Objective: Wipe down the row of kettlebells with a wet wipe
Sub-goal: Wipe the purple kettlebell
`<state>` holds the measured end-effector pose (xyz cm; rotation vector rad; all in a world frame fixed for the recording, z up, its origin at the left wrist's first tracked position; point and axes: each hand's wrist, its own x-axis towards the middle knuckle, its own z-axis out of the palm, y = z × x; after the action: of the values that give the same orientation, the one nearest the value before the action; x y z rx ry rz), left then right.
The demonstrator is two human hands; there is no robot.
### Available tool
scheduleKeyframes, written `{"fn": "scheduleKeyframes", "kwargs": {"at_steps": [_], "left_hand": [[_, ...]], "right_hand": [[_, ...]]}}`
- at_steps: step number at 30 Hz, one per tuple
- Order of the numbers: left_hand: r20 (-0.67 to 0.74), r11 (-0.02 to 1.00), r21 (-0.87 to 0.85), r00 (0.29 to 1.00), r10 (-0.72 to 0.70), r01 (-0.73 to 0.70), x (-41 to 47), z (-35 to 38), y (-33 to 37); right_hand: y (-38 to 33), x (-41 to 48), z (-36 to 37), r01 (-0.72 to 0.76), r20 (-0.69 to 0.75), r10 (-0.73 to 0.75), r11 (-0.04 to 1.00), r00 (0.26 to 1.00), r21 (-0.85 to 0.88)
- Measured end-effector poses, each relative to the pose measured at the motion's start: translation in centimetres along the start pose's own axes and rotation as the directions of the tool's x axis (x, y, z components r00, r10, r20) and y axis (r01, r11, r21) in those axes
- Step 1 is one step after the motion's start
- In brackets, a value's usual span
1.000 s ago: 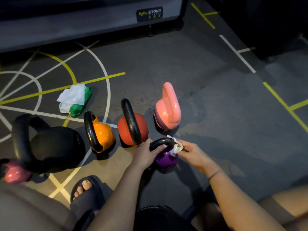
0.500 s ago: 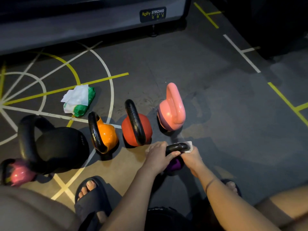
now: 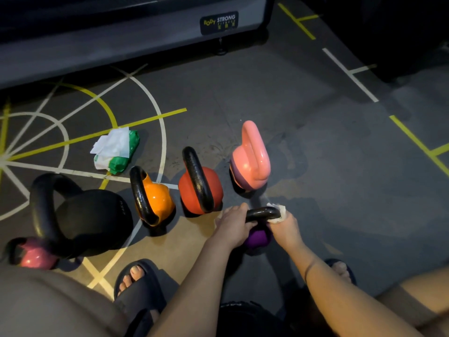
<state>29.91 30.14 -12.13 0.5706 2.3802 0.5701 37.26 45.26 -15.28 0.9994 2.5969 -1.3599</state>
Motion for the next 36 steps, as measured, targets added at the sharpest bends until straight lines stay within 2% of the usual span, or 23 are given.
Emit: {"fn": "scheduleKeyframes", "kwargs": {"at_steps": [3, 5, 8, 10, 12, 16, 19, 21, 23, 24, 26, 28, 30, 33, 34, 36], "left_hand": [[-0.001, 1.0, 0.026, 1.0, -0.011, 0.011, -0.1, 0.4, 0.8], [0.007, 0.997, 0.078, 1.0, -0.021, 0.021, -0.1, 0.4, 1.2], [0.015, 0.994, 0.112, 1.0, -0.015, 0.013, 0.0, 0.1, 1.4], [0.0, 0.993, 0.118, 1.0, 0.018, -0.018, -0.2, 0.3, 1.6], [-0.028, 0.995, 0.069, 0.997, 0.075, -0.073, -0.4, 0.9, 1.5], [-0.107, 0.97, -0.107, 0.972, 0.208, -0.219, -1.0, 2.2, 1.1], [-0.159, 0.961, -0.191, 0.972, 0.171, -0.2, -1.8, 2.5, 0.0], [-0.174, 0.955, -0.241, 0.976, 0.13, -0.17, -2.2, 2.7, -1.0], [-0.123, 0.954, -0.277, 0.989, 0.082, -0.114, -2.6, 2.6, -1.8], [-0.082, 0.957, -0.279, 0.995, 0.053, -0.074, -2.7, 2.3, -2.0], [-0.019, 0.968, -0.247, 0.999, 0.027, -0.031, -2.8, 1.8, -2.3], [0.037, 0.973, -0.229, 0.999, 0.037, -0.028, -2.9, 1.5, -2.3], [0.047, 0.976, -0.214, 0.997, 0.053, -0.042, -3.0, 1.6, -1.8], [0.061, 0.985, -0.169, 0.997, 0.041, -0.03, -3.2, 1.9, -0.6], [0.058, 0.985, -0.169, 0.998, 0.038, -0.027, -3.2, 2.1, -0.3], [0.042, 0.985, -0.173, 0.999, 0.032, -0.024, -3.1, 2.1, 0.0]], "right_hand": [[-0.9, 0.1, 0.0, 0.029, -0.025, -0.03, 0.998, 0.999, -0.057], [-1.7, 0.0, -0.1, 0.112, -0.044, -0.119, 0.984, 0.992, -0.137], [-2.9, -0.3, -0.6, 0.29, 0.048, -0.29, 0.907, 0.956, -0.305], [-2.6, -0.2, -0.9, 0.339, 0.054, -0.341, 0.884, 0.939, -0.322], [-1.2, -0.1, -1.2, 0.323, -0.007, -0.337, 0.908, 0.941, -0.267], [1.3, 0.0, -2.5, 0.197, -0.115, -0.223, 0.959, 0.968, -0.202], [1.1, 0.0, -2.8, 0.199, -0.1, -0.225, 0.955, 0.969, -0.221], [0.3, -0.2, -2.3, 0.228, -0.069, -0.259, 0.929, 0.963, -0.293], [-1.0, -0.4, -1.6, 0.242, -0.028, -0.279, 0.875, 0.96, -0.42], [-1.7, -0.5, -1.2, 0.267, -0.004, -0.313, 0.817, 0.95, -0.511], [-3.4, -1.1, 0.0, 0.387, 0.147, -0.394, 0.646, 0.907, -0.657], [-4.3, -1.8, 1.3, 0.479, 0.25, -0.457, 0.496, 0.853, -0.724], [-4.5, -2.1, 1.3, 0.506, 0.271, -0.491, 0.445, 0.828, -0.739], [-2.4, -1.5, -0.6, 0.535, 0.264, -0.524, 0.475, 0.81, -0.699], [-1.5, -1.2, -1.5, 0.509, 0.231, -0.501, 0.537, 0.834, -0.673], [0.0, -0.6, -3.1, 0.386, 0.134, -0.377, 0.744, 0.917, -0.546]]}}
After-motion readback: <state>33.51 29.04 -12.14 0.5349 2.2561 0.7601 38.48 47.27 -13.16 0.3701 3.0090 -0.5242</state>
